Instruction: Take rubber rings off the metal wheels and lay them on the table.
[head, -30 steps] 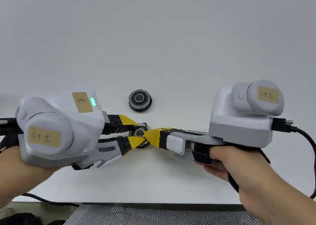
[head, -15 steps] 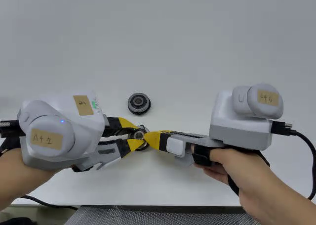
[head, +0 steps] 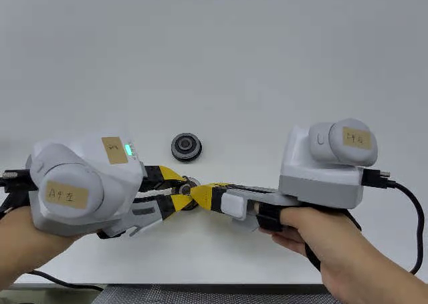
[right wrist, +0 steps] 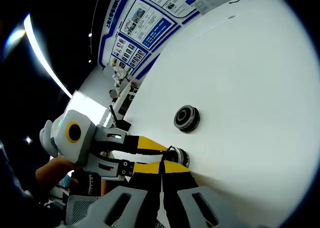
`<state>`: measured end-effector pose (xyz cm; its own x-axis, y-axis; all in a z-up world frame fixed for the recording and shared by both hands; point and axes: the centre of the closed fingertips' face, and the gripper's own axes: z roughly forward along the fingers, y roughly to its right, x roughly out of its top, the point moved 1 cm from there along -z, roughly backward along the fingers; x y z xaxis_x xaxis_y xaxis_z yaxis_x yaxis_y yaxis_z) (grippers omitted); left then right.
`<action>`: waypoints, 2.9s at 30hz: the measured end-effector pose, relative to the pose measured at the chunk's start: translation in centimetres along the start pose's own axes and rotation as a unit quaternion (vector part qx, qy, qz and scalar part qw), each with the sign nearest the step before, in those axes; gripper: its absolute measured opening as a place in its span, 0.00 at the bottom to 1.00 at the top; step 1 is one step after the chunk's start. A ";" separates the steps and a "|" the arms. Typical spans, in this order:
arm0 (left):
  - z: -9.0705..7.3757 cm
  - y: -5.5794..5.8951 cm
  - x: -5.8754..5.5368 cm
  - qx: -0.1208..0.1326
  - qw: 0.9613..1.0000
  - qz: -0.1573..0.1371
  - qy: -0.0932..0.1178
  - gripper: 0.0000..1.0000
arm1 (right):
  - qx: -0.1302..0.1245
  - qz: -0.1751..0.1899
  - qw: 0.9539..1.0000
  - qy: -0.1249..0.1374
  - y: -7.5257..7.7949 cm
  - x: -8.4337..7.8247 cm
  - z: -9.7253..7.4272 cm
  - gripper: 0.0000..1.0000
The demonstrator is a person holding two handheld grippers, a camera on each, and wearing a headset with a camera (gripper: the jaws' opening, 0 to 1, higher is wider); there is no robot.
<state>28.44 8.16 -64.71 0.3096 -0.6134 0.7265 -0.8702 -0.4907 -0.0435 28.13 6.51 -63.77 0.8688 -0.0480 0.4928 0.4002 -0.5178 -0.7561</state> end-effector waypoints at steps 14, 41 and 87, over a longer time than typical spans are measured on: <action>0.0 0.0 0.0 0.005 1.000 -0.001 -0.006 0.13 | -0.005 0.023 1.000 0.005 0.0 -0.1 0.0 0.01; -0.8 -0.9 0.0 0.026 1.000 -0.004 -0.006 0.01 | 0.020 0.056 0.998 0.013 -1.1 0.0 0.3 0.02; -2.8 -0.8 0.7 0.049 0.998 -0.031 0.020 0.02 | -0.164 0.082 0.977 0.108 7.8 2.3 -7.5 0.07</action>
<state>28.29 9.85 -62.28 0.3443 -0.5567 0.7560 -0.8082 -0.5855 -0.0631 31.07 -4.02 -65.27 0.8174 -0.3137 0.4832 0.1154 -0.7326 -0.6708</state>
